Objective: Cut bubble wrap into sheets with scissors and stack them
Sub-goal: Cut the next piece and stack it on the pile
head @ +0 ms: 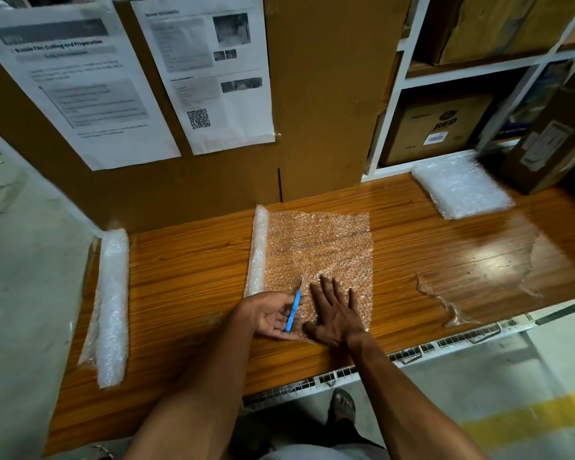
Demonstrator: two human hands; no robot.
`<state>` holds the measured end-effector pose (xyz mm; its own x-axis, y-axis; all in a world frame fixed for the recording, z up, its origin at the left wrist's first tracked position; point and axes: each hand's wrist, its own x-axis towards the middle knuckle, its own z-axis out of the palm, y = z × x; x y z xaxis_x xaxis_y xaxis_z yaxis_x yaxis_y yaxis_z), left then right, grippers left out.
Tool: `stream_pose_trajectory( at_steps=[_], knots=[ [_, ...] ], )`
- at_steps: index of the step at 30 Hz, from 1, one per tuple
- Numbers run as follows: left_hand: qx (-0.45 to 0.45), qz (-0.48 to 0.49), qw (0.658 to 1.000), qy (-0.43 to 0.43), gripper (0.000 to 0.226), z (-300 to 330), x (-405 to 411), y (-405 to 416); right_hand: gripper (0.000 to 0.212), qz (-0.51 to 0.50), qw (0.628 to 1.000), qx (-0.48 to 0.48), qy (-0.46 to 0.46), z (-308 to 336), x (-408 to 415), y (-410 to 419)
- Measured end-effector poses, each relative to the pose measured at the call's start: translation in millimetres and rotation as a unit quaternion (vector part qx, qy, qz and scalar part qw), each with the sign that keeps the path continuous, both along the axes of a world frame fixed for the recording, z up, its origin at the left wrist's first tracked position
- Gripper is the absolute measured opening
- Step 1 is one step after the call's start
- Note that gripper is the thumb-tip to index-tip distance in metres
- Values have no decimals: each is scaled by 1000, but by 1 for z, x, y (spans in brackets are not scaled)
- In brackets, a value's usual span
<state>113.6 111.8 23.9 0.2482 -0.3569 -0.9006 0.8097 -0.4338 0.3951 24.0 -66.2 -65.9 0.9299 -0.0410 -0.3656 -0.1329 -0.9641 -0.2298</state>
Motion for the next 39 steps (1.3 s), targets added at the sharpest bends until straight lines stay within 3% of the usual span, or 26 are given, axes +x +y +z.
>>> stream_pose_trajectory(
  at_steps=[6, 12, 20, 28, 32, 39],
  knots=[
    [9, 16, 1000, -22, 38, -8, 2, -3, 83, -36, 999, 12, -35, -1, 12, -5],
    [8, 30, 998, -49, 16, -22, 2, -4, 90, -15, 1000, -17, -16, -5, 15, -9],
    [13, 41, 994, -96, 23, -28, -4, -4, 95, -11, 1000, -16, -16, -8, 13, -15],
    [19, -3, 999, -42, 27, -22, 0, -5, 102, -8, 1000, -16, -21, -6, 13, -16],
    [10, -18, 1000, -15, 13, -17, 4, -9, 95, -11, 1000, -17, -18, -5, 13, -16],
    [17, -11, 1000, -18, 27, -20, 12, -19, 101, -3, 999, -34, -6, -6, 13, -20]
  ],
)
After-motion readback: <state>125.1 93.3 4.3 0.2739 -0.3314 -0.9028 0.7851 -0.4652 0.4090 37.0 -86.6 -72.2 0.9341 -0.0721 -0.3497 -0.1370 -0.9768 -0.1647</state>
